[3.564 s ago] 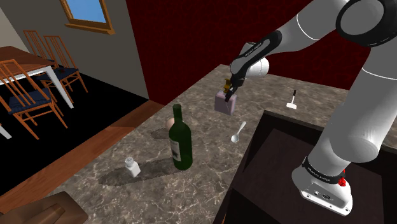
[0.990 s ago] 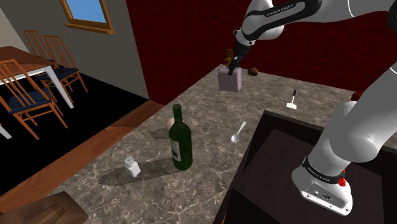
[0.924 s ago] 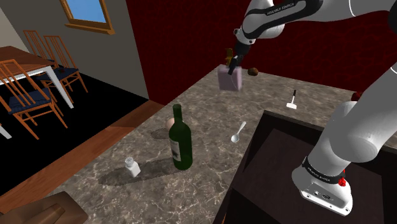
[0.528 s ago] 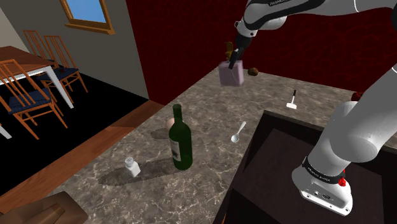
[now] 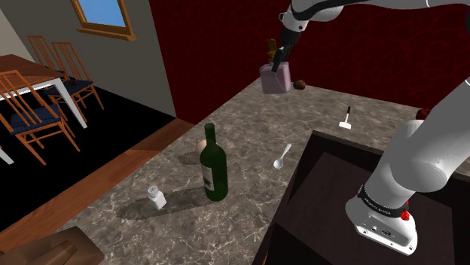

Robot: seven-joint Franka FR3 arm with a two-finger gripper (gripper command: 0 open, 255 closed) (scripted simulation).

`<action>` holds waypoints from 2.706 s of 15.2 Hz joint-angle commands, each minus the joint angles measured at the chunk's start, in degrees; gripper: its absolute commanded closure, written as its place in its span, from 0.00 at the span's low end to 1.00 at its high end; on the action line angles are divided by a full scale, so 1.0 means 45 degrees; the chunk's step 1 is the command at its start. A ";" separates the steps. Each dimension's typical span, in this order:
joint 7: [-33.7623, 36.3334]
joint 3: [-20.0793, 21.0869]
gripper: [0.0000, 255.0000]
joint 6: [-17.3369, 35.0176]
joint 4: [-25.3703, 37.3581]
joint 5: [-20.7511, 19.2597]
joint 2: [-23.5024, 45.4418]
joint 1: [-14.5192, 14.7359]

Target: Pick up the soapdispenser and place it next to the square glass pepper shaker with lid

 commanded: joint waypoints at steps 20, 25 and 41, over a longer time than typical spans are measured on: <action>0.3717 0.2439 1.00 -0.0395 -0.0472 -0.0533 -0.1054 0.1074; 0.5298 0.3510 1.00 0.0079 -0.0882 -0.0608 -0.1011 0.1569; 1.0454 0.6717 1.00 0.1088 0.0278 -0.1393 0.1281 0.3185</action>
